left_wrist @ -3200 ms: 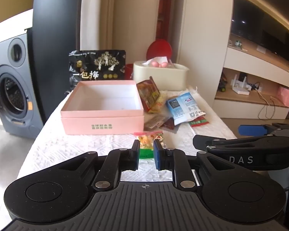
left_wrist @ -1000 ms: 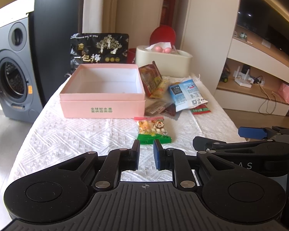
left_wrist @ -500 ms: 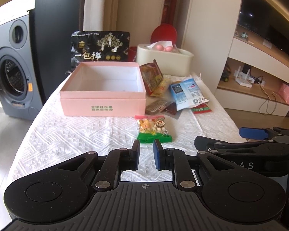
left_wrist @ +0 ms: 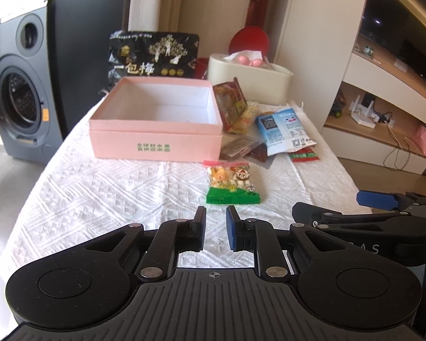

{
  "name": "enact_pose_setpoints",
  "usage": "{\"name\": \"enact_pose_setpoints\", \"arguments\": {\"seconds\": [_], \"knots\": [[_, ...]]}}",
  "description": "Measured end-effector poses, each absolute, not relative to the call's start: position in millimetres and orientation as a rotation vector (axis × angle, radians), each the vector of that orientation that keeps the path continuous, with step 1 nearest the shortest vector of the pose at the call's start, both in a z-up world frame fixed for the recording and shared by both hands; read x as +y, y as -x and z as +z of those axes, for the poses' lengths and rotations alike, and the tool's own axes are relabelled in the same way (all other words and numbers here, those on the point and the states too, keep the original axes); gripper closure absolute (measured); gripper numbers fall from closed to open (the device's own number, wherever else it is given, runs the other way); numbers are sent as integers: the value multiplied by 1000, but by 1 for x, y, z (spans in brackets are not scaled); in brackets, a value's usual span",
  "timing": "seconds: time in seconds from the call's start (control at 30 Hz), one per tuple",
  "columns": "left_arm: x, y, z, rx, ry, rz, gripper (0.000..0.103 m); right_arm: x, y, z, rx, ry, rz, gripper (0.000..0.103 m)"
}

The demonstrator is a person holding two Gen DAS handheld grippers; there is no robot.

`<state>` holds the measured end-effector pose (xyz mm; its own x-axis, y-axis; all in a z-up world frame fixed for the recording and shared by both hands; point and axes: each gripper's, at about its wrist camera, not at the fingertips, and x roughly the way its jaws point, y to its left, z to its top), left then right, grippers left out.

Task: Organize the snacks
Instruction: 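Reach the right gripper to the wrapped bread roll and grasp it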

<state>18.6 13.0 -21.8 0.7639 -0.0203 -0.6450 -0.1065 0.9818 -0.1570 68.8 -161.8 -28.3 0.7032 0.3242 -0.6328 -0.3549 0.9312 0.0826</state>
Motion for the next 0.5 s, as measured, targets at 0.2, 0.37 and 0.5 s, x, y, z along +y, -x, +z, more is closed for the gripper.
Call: {"name": "enact_pose_setpoints", "arguments": {"seconds": [0.2,0.37,0.5], "knots": [[44,-44,-41,735,337,-5,83,-152,-85,-49,631,165,476,0],[75,-65,-54,722,364,70,83,-137,-121,-66,661,146,616,0],[89,-83,-55,705,389,-19,83,-120,-152,-69,672,99,695,0]]}}
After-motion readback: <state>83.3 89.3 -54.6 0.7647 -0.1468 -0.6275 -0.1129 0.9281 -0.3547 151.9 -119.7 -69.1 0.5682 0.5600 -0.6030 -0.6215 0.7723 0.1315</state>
